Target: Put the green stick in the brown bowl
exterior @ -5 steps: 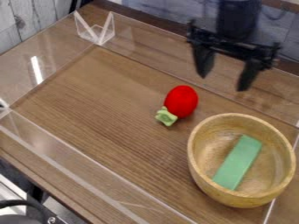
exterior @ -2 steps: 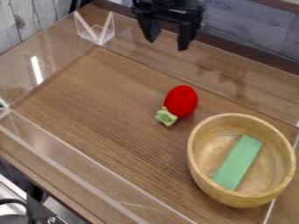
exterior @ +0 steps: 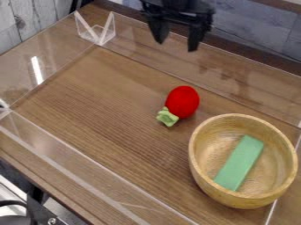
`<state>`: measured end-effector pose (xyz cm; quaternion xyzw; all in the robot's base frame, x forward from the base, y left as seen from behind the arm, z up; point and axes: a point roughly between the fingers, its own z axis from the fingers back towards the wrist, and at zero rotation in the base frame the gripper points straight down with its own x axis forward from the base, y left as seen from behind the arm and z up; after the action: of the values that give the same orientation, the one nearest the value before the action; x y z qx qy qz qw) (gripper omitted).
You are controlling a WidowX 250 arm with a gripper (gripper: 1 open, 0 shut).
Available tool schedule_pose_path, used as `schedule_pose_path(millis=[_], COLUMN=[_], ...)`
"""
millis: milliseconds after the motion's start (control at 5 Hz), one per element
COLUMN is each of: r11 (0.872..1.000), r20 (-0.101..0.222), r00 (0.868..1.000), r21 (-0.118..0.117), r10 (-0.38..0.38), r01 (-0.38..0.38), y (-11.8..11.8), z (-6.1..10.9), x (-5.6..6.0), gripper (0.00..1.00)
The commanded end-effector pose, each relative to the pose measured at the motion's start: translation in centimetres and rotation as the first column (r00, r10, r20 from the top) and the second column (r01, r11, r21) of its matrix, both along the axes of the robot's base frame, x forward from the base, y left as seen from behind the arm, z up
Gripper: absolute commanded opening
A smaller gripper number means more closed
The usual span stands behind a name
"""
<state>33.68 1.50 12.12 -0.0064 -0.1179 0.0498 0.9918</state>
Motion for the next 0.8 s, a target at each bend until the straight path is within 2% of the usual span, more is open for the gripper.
schedule_pose_path(millis=[0, 200, 600], r11=[0.999, 0.999, 0.999], r20=[0.079, 0.092, 0.108], r00=[0.997, 0.995, 0.994], r21=[0.022, 0.025, 0.028], r10=[0.024, 0.042, 0.035], r01=[-0.026, -0.044, -0.038], y=[1.4, 2.8, 2.9], z=[1.5, 1.0, 0.8], x=[1.3, 1.6, 3.0], gripper=[1.0, 1.0, 1.0])
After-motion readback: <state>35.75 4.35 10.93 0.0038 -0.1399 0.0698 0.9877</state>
